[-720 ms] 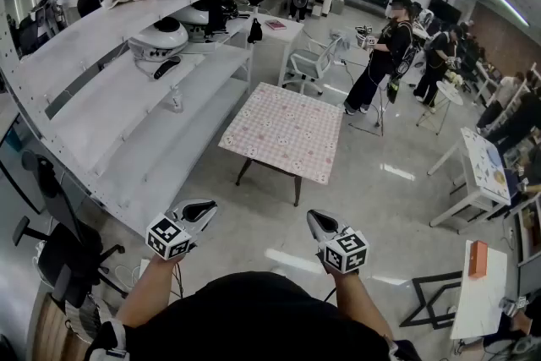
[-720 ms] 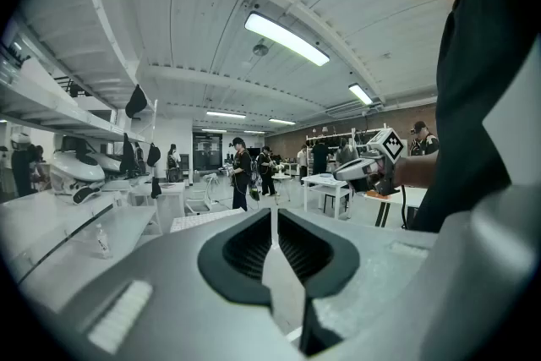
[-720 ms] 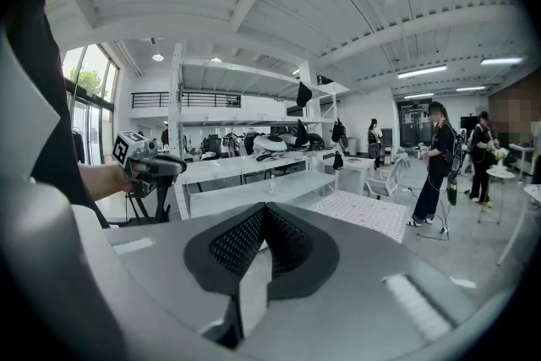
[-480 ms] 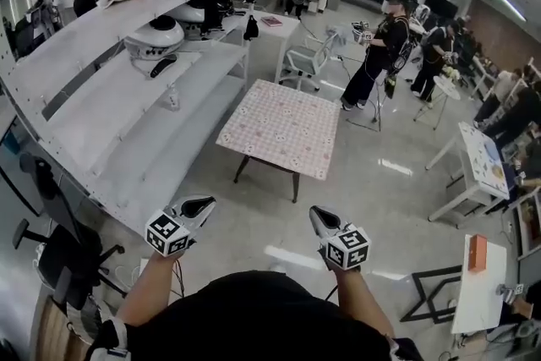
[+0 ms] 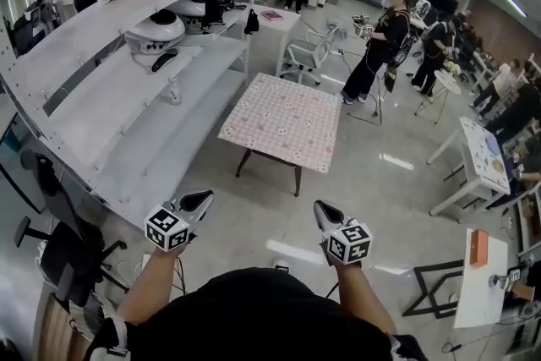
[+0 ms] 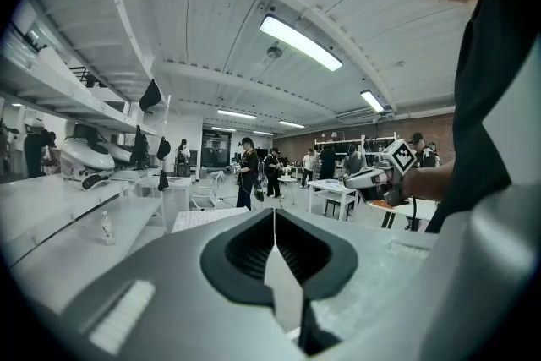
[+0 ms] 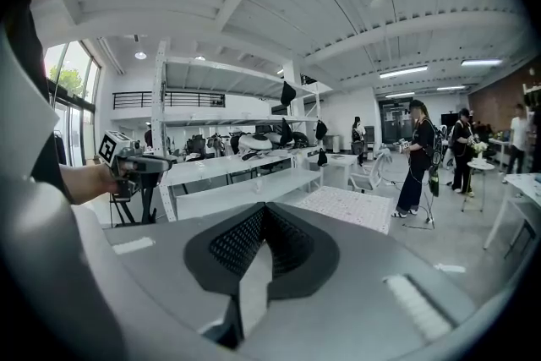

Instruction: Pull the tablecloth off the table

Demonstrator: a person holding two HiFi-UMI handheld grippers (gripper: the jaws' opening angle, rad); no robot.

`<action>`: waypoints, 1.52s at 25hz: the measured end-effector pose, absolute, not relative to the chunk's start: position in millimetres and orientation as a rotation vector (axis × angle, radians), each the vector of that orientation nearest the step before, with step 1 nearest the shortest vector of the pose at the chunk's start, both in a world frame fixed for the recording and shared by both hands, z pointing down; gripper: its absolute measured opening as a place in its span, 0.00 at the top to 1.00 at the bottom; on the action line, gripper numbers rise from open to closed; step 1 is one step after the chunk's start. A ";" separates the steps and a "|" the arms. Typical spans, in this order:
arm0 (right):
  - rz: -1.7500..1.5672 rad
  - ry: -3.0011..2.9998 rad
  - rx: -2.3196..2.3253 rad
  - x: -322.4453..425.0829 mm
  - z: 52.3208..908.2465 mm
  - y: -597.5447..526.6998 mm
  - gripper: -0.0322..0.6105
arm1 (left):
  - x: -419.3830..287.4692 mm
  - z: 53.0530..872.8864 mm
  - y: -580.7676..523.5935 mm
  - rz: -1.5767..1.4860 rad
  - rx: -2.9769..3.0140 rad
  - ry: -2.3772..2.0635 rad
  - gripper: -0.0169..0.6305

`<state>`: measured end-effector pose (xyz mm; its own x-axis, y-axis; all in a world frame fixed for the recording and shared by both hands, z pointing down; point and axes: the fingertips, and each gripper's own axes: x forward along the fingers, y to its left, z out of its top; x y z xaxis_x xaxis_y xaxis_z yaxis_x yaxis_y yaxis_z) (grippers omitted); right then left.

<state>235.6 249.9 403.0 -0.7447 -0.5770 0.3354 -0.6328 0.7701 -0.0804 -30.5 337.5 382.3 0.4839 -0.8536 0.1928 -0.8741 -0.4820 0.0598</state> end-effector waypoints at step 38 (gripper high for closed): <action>0.310 -2.718 0.863 198.6 429.4 185.2 0.51 | -73.1 404.3 280.6 0.213 2.498 -1.530 0.61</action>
